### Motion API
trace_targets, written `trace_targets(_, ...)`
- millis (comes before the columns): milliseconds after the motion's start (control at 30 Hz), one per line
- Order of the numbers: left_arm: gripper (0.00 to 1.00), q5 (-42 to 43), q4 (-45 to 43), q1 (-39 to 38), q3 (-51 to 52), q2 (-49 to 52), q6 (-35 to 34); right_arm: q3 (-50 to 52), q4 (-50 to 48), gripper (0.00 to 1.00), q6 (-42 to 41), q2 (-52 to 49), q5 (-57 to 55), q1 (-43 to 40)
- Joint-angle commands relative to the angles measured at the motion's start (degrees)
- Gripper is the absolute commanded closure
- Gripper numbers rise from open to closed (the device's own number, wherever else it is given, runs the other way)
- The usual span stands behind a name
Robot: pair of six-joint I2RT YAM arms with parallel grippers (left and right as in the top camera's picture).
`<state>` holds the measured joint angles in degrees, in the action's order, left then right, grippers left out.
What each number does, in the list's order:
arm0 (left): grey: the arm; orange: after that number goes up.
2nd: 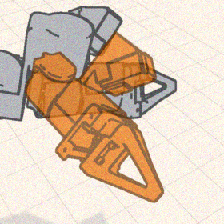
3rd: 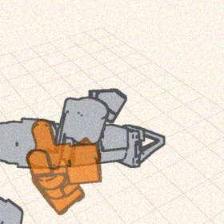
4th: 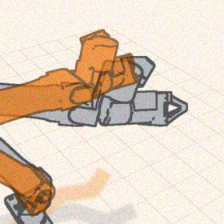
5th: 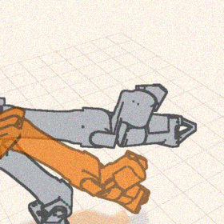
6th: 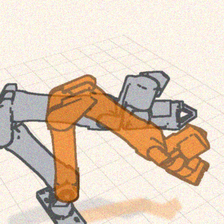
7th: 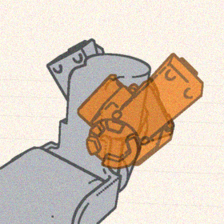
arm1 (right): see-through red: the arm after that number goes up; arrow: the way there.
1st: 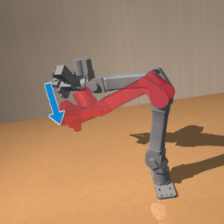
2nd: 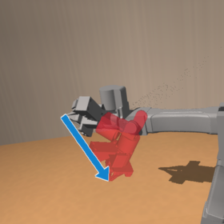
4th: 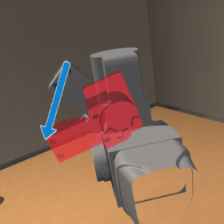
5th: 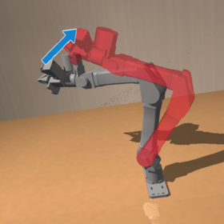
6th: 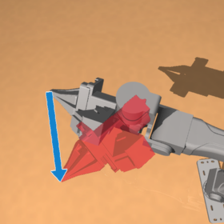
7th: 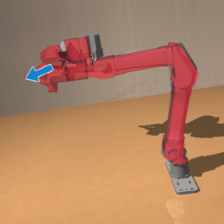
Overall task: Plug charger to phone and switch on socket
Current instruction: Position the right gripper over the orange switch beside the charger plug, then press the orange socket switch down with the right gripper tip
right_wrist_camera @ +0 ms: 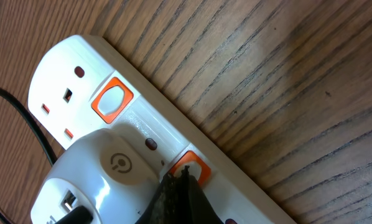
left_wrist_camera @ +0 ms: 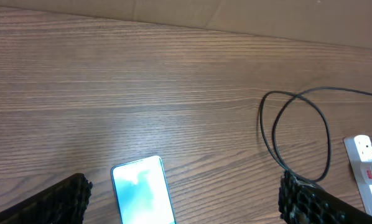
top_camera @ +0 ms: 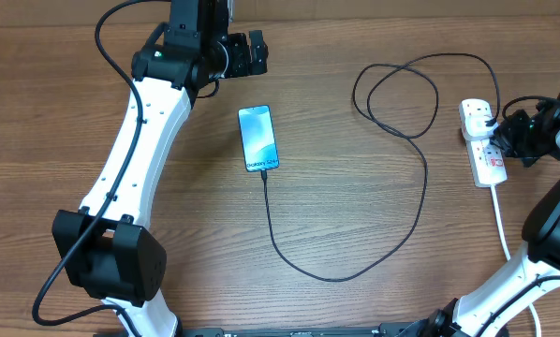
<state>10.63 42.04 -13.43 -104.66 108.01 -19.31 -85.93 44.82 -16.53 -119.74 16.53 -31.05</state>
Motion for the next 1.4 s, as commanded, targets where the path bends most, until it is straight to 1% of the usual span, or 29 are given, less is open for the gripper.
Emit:
trace_targets(0, 0.0, -0.59, -0.17, -0.04, -1.2, -0.31, -0.17, 0.48, 1.55, 0.96, -0.13, -0.2, 2.45, 1.44)
trace_targets(600, 0.0, -0.59, -0.04, -0.04, -1.2, -0.31, -0.17, 0.48, 3.45, 0.96, 1.4, -0.2, 2.93, 1.46)
trace_targets(667, 0.0, -0.59, -0.04, -0.04, -1.2, -0.31, -0.17, 0.48, 3.02, 0.96, 1.11, -0.2, 1.38, 1.46)
trace_targets(800, 0.0, -0.59, -0.04, -0.04, -1.2, -0.31, -0.17, 0.48, 1.92, 0.96, -2.12, -0.2, -2.86, 0.72)
trace_targets(900, 0.01, -0.59, -0.04, -0.04, -1.2, -0.31, -0.17, 0.48, 0.98, 0.96, -3.67, -0.2, -3.02, -0.17)
trace_targets(1100, 0.0, -0.59, -0.04, -0.04, -1.2, -0.31, -0.17, 0.48, -1.49, 0.96, -3.72, -0.2, -3.26, -0.98)
trace_targets(1233, 0.0, -0.59, -0.04, -0.04, -1.2, -0.31, -0.17, 0.48, -3.96, 0.96, -5.16, -0.2, -4.39, -0.96)
trace_targets(1367, 0.0, -0.59, -0.04, -0.04, -1.2, -0.31, -0.17, 0.48, -4.37, 0.96, -5.09, -0.2, -3.93, -0.85)
